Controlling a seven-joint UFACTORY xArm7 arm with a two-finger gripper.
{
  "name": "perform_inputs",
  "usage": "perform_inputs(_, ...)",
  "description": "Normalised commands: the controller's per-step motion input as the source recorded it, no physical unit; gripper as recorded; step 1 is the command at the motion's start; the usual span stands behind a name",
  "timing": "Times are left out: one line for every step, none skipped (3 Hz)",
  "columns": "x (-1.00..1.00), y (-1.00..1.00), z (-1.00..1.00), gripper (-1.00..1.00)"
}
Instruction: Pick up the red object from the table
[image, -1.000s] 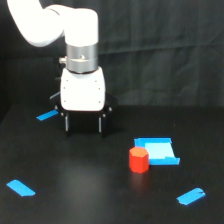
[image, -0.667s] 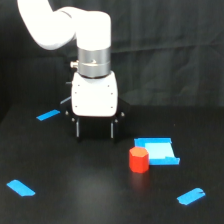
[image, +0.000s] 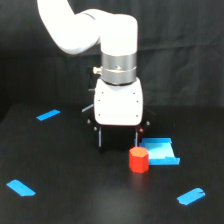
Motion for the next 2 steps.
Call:
perform_inputs(0.46,-0.82,-0.18,0.99)
perform_inputs(0.01,-0.5,-0.3,-0.61)
